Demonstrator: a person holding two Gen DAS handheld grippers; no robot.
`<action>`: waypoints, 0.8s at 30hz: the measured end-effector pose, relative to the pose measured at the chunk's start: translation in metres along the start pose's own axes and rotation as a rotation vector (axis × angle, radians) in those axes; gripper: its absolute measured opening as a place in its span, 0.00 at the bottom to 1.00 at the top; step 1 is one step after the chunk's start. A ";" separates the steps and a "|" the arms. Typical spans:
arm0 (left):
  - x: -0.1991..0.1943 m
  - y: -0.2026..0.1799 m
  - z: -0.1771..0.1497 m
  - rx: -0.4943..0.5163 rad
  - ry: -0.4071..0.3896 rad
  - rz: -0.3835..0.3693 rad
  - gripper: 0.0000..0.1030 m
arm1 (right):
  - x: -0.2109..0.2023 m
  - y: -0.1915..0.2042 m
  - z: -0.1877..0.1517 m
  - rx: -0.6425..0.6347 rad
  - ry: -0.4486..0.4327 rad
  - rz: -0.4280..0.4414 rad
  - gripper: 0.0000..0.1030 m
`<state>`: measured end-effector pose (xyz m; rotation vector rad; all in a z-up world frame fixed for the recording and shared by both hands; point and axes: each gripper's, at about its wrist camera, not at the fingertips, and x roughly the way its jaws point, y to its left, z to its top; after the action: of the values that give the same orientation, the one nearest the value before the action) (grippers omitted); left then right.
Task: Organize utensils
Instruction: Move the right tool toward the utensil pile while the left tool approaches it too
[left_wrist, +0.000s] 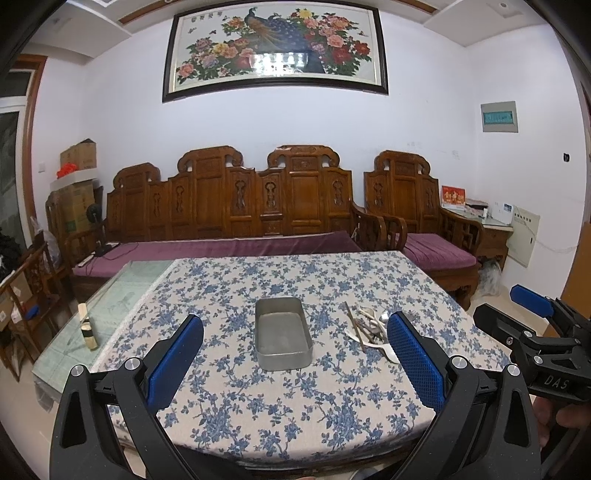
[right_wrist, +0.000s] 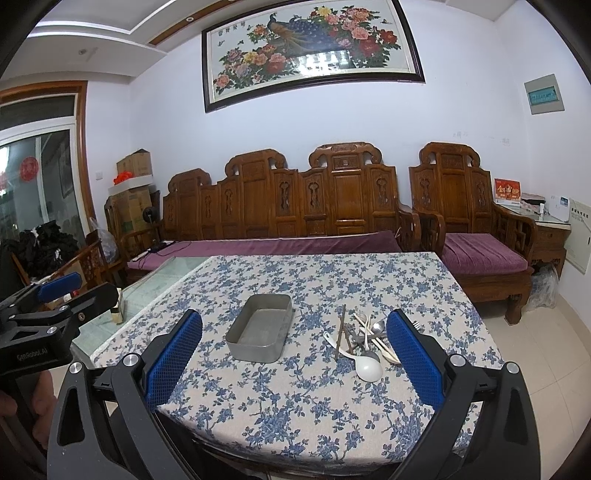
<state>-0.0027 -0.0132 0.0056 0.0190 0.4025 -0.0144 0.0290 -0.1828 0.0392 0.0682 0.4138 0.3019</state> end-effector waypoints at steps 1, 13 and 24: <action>0.002 0.001 -0.001 0.001 0.009 -0.005 0.94 | 0.002 0.000 -0.001 -0.001 0.004 -0.002 0.97; 0.051 0.003 -0.017 0.012 0.138 -0.054 0.94 | 0.035 -0.014 -0.015 0.005 0.058 -0.014 0.97; 0.113 -0.003 -0.029 0.037 0.221 -0.100 0.94 | 0.088 -0.039 -0.033 0.010 0.133 -0.007 0.86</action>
<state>0.0898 -0.0172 -0.0653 0.0375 0.6237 -0.1190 0.1032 -0.1930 -0.0297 0.0561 0.5470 0.2983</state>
